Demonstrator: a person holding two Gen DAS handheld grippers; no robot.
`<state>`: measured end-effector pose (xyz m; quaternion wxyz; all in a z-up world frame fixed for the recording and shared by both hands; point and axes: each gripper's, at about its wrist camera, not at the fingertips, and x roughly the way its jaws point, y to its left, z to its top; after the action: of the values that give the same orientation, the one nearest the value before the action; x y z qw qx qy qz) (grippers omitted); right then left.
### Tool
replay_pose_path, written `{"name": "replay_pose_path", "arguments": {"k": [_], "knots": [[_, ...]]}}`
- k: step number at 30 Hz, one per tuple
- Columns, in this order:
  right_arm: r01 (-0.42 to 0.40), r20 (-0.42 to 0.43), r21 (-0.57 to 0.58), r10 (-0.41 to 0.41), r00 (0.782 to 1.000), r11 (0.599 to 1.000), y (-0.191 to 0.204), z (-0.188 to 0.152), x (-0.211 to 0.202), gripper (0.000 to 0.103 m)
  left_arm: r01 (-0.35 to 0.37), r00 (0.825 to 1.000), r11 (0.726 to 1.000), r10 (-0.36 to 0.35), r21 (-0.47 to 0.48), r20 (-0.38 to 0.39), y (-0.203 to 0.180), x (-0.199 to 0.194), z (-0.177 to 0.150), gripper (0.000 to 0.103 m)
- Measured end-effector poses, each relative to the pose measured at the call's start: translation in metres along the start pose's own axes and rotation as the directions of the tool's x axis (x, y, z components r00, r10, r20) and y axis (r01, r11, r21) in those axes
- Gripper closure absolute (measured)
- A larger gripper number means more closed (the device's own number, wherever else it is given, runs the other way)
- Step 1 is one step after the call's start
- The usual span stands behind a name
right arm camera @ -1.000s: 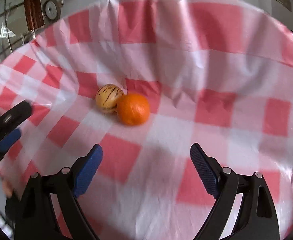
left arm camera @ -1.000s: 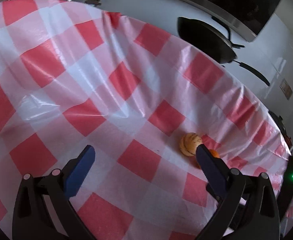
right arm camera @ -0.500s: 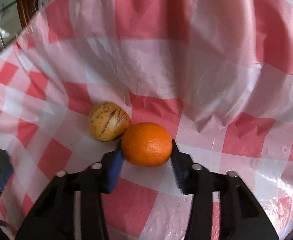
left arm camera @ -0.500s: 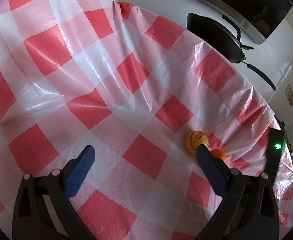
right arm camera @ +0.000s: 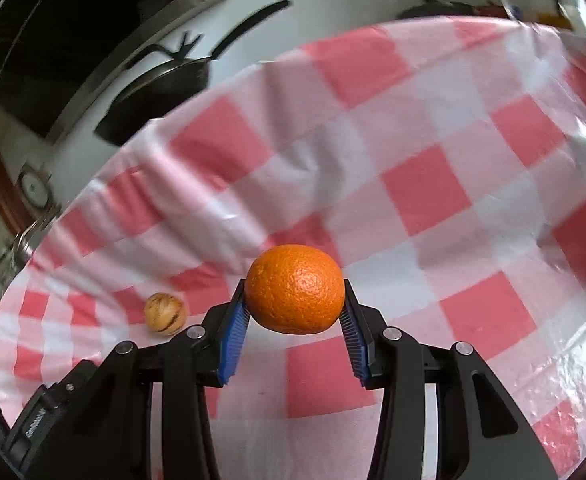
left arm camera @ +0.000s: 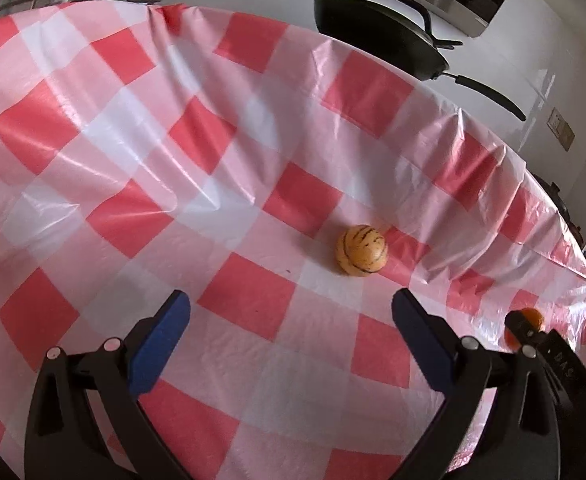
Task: Organize fruits
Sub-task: 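Grasp the mandarin with the right tool while the left tool grasps the striped fruit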
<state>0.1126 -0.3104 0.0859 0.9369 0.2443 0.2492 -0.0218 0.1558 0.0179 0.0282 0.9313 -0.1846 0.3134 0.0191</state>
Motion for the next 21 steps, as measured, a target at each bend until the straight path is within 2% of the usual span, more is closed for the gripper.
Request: {"name": "replay_pose_path", "arguments": {"k": [2,7,10,12,15,17,19,21], "knots": [[-0.002,0.003,0.029,0.002,1.000,1.000,-0.002,0.003,0.003,0.059,0.000,1.000,1.000,0.000,0.024,0.000,-0.007,0.006,0.001,0.002],[-0.014,-0.006,0.017,0.015,1.000,1.000,0.000,0.004,0.004,0.059,0.010,0.999,0.995,-0.007,0.102,-0.034,-0.032,0.038,0.015,0.002],[-0.017,-0.014,0.023,0.017,1.000,1.000,0.000,0.002,0.006,0.059,0.043,0.994,0.989,-0.027,0.145,-0.106,-0.046,0.063,0.023,0.003],[-0.015,-0.018,0.029,0.016,1.000,0.999,0.000,0.002,0.007,0.059,0.037,0.992,0.985,-0.016,0.168,-0.125,-0.055,0.074,0.027,0.004],[-0.015,-0.020,0.030,0.015,1.000,0.999,0.001,0.002,0.009,0.059,0.022,0.982,0.972,0.022,0.233,-0.187,-0.070,0.098,0.031,0.021],[-0.016,-0.026,0.027,0.017,1.000,1.000,0.002,0.002,0.011,0.059,0.017,0.975,0.966,0.042,0.259,-0.220,-0.075,0.109,0.031,0.038],[-0.016,-0.030,0.025,0.017,0.999,1.000,0.002,0.002,0.011,0.059,0.015,0.971,0.964,0.050,0.265,-0.235,-0.076,0.114,0.032,0.040],[-0.018,-0.034,0.023,0.019,0.999,1.000,0.002,0.002,0.012,0.059,0.016,0.972,0.961,0.049,0.275,-0.230,-0.077,0.115,0.031,0.052]]}}
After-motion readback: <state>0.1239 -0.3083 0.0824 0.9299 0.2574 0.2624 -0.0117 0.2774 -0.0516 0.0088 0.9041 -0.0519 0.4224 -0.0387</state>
